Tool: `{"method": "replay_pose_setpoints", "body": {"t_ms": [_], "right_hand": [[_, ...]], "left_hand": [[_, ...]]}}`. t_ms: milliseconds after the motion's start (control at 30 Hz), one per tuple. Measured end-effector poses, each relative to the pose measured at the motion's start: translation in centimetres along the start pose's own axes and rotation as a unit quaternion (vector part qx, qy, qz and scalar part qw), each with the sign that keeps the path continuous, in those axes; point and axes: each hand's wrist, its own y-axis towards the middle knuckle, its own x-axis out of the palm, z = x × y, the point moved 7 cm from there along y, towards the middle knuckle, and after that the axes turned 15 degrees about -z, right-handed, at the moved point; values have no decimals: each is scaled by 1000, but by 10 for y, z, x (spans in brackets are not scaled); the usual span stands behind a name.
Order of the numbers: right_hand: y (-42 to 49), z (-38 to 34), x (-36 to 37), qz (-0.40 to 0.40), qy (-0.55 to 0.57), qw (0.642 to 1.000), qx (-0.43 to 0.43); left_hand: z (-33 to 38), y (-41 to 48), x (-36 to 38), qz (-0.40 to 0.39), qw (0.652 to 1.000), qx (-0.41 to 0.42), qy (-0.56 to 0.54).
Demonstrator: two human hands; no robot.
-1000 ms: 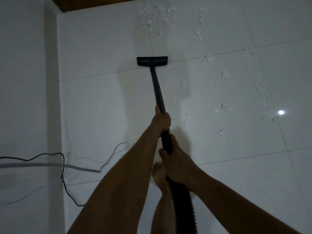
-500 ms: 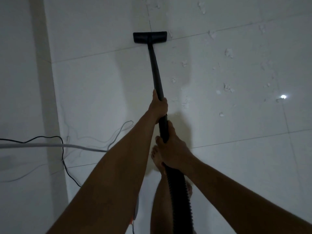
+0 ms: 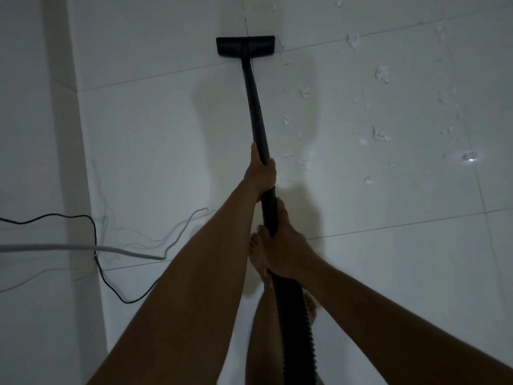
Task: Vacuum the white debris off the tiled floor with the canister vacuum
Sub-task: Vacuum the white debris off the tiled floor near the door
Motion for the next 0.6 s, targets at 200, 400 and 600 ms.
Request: {"method": "replay_pose_setpoints", "body": {"t_ms": [200,400,600], "right_hand": [[1,-2,-3,-12,-19,1000,15],[20,-22,-17,-10,-3,1000,17],[52,-51,-32,-3,-1,1000,19]], "left_hand": [[3,4,-1,-6,1000,0,-5],[20,25,-19,-8,1000,-1,8],[44,57,-47,0,1000,0,13]]}}
